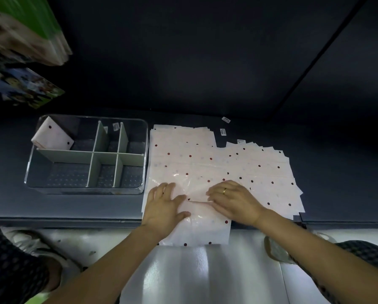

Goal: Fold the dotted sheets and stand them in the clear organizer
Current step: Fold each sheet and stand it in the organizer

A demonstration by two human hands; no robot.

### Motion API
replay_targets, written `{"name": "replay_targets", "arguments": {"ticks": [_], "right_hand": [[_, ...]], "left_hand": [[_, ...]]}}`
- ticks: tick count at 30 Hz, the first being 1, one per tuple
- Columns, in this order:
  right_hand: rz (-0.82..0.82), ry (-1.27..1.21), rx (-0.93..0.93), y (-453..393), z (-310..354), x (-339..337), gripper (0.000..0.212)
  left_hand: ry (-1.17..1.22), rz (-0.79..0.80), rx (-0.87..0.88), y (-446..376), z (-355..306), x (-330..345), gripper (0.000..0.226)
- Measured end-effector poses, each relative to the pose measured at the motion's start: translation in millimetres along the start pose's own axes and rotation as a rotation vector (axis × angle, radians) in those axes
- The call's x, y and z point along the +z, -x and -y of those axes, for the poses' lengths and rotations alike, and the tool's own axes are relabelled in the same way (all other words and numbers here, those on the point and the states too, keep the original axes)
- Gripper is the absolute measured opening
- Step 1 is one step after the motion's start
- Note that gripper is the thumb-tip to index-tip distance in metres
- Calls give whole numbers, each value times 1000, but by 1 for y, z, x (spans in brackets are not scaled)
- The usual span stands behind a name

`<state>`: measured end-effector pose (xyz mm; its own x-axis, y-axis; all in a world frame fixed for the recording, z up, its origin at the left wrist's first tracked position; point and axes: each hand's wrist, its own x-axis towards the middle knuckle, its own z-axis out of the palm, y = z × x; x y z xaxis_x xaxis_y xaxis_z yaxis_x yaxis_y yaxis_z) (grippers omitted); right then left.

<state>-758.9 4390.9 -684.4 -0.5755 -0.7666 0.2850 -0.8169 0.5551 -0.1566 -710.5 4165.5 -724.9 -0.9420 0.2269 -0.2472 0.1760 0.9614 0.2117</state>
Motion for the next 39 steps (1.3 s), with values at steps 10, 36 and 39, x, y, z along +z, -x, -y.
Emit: {"name": "replay_targets", "arguments": {"ticks": [10, 36, 39], "right_hand": [[459, -384, 344, -7, 43, 3, 60], [147, -899, 1154, -41, -21, 38, 37], [185, -798, 1153, -41, -19, 42, 38]], "left_hand": [[208, -118, -27, 6, -17, 11, 28], [626, -118, -324, -16, -12, 16, 25], [542, -112, -361, -22, -17, 11, 31]]}}
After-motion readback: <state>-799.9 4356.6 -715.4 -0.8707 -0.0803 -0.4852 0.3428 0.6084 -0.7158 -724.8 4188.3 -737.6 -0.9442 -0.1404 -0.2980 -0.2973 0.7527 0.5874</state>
